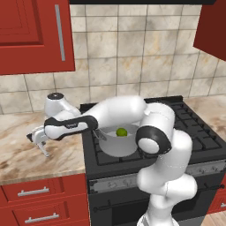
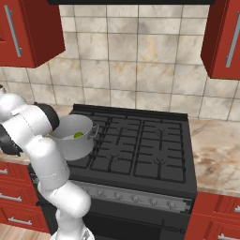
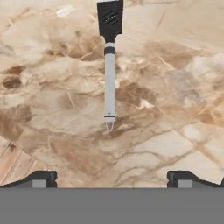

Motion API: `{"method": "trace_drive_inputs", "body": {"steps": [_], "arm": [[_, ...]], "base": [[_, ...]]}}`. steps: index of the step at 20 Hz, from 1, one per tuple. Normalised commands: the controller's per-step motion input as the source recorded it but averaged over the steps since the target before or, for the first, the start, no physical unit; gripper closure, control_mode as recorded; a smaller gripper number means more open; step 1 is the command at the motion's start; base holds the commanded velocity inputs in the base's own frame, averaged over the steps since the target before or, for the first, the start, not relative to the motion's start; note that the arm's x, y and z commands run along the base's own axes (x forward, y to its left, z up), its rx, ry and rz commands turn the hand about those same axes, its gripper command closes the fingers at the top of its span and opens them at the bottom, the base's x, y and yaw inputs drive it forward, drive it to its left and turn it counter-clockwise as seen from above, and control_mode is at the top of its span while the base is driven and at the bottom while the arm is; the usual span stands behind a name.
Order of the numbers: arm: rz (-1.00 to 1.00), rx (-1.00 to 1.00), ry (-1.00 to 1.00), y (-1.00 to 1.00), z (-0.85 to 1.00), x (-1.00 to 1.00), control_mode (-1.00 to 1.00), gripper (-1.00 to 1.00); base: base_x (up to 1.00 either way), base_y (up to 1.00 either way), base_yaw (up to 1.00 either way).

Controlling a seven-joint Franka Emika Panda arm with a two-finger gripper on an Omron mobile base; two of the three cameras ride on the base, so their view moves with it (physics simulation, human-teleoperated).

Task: Put the onion and lime in the pot. Retrieve the spatula and lightly stir the vegetables in the pot.

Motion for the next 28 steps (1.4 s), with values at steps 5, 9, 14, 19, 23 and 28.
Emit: {"method": "trace_drive_inputs", "body": {"steps": [5, 9, 14, 19, 23, 28], "arm": [[0.0, 0.0, 0.02, 0.0, -0.3, 0.07, -1.0, -1.0], [0.0, 0.0, 0.0, 0.02, -0.19, 0.04, -1.0, -1.0], [-0.03, 0.0, 0.0, 0.0, -0.24, 0.06, -1.0, -1.0], [-0.04, 0.0, 0.0, 0.0, -0.31, 0.15, -1.0, -1.0], [-0.06, 0.04, 0.0, 0.0, -0.45, 0.15, -1.0, -1.0], [-0.05, 0.03, 0.0, 0.07, -0.35, 0.12, -1.0, -1.0]], "base": [[0.0, 0.0, 0.0], [0.0, 0.0, 0.0], [0.0, 0.0, 0.0], [0.0, 0.0, 0.0], [0.0, 0.0, 0.0], [0.0, 0.0, 0.0]]}}
